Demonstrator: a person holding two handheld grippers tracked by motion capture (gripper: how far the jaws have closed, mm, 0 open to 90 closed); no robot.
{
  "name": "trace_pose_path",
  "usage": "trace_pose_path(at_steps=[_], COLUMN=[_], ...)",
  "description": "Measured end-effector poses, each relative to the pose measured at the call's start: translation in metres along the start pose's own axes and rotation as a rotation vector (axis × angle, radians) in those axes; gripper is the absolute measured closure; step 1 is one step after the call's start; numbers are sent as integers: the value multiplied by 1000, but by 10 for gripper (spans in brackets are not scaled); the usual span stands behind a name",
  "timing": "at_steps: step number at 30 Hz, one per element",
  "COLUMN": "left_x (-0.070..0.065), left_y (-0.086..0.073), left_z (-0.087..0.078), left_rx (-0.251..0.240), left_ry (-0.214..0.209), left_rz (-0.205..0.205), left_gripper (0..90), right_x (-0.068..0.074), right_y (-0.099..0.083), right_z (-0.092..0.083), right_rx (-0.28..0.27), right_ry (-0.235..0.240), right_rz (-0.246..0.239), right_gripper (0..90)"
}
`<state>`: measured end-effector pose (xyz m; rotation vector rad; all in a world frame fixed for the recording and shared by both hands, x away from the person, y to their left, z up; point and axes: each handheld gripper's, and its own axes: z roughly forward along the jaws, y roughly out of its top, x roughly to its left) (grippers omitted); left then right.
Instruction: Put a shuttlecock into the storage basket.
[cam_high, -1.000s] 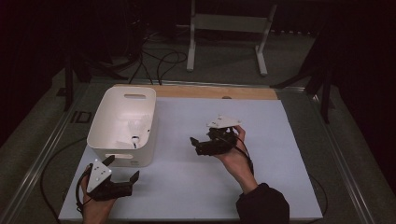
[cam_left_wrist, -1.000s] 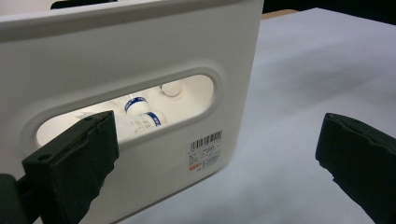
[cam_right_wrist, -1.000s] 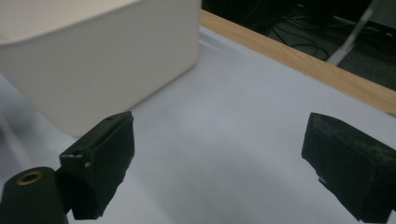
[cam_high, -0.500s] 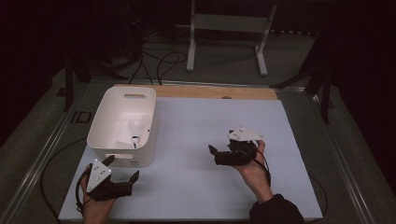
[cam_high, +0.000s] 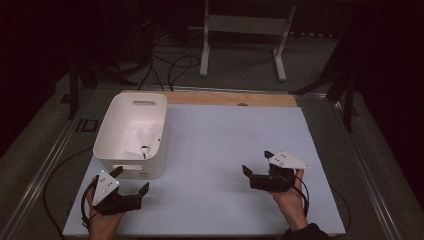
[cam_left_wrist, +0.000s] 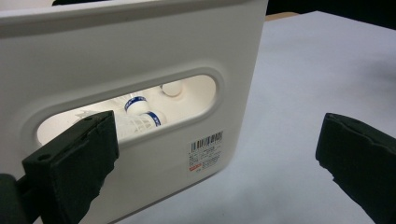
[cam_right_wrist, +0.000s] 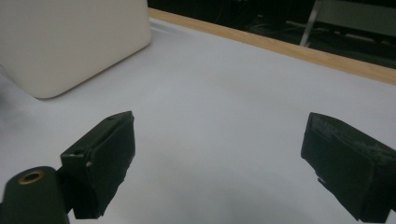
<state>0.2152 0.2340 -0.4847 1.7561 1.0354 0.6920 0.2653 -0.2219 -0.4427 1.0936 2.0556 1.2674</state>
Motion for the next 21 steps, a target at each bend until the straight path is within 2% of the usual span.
trace_pose_path(at_steps=[10,17,21], left_x=[0,-1,0], left_y=[0,0,0], left_z=[0,1,1], left_rx=[-2,0,-1], left_ry=[-1,2,1], left_rz=[-4,-5,-7], left_gripper=[0,0,0], right_x=[-7,-5,-6], right_y=[-23,-40,-42], right_z=[-11,-13,-14], right_rx=[-58,-73,-77], right_ry=[-36,-42,-52], right_rz=[12,16,14], right_gripper=[95,95,95])
